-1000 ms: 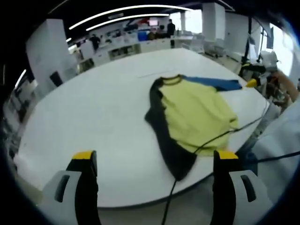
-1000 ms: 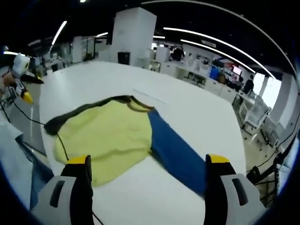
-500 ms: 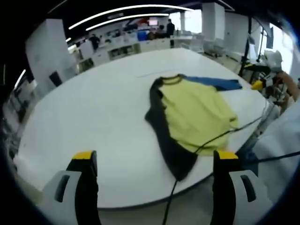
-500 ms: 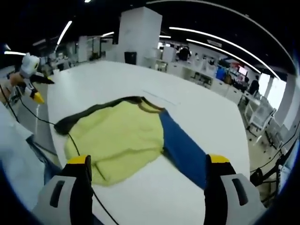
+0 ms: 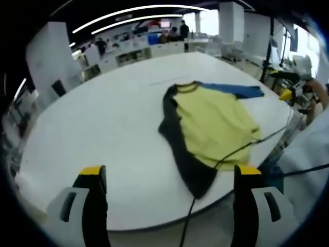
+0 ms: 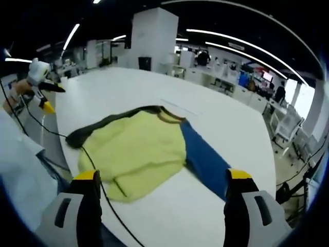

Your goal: Fold the garment on the visible template until the final outline fits inside the template.

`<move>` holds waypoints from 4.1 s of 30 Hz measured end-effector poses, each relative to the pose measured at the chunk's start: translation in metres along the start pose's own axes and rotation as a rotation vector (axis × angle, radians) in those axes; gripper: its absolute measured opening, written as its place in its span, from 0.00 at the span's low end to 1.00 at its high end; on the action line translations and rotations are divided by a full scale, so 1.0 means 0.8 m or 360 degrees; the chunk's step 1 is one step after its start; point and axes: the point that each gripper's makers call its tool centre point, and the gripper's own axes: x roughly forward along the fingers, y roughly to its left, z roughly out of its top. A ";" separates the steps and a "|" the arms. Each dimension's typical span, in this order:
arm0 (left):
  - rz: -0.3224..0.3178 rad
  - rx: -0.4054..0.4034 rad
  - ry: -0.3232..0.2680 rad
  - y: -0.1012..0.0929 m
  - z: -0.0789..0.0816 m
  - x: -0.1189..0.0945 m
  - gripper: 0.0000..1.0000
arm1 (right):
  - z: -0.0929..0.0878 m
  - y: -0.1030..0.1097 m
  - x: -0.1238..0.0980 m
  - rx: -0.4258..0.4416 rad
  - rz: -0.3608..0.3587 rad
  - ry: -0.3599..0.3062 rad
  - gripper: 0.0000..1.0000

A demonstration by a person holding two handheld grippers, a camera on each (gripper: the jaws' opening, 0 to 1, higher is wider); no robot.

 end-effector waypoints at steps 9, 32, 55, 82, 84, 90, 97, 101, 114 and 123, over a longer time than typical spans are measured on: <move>-0.0036 -0.0005 0.0025 -0.006 -0.007 0.005 0.99 | 0.000 0.010 -0.009 -0.0010 0.0016 -0.0010 1.00; -0.0255 -0.0130 0.0207 -0.037 -0.039 0.020 0.68 | -0.001 0.010 -0.014 0.0026 -0.0002 -0.0016 1.00; -0.0298 -0.0288 0.0334 -0.041 -0.065 0.056 0.27 | -0.001 -0.001 -0.019 0.0018 -0.0009 -0.0025 1.00; -0.0346 -0.0520 0.0558 -0.048 -0.122 0.099 0.15 | -0.010 -0.011 -0.021 0.0077 -0.0025 -0.0035 1.00; -0.0337 -0.0542 0.0561 -0.048 -0.125 0.101 0.15 | -0.011 -0.010 -0.022 0.0077 -0.0024 -0.0034 1.00; -0.0336 -0.0588 0.0564 -0.052 -0.129 0.104 0.15 | -0.011 -0.009 -0.023 0.0063 -0.0030 -0.0028 1.00; -0.0341 -0.0608 0.0567 -0.053 -0.131 0.108 0.12 | -0.007 -0.008 -0.022 0.0041 -0.0027 -0.0024 1.00; -0.0343 -0.0592 0.0568 -0.053 -0.130 0.109 0.11 | -0.004 -0.007 -0.021 0.0043 -0.0025 -0.0034 1.00; -0.0291 -0.0307 0.0634 -0.063 -0.127 0.116 0.07 | -0.004 -0.005 -0.022 0.0035 -0.0022 -0.0027 1.00; -0.0249 -0.0185 0.0640 -0.058 -0.130 0.118 0.03 | -0.003 -0.002 -0.020 0.0020 -0.0010 -0.0030 1.00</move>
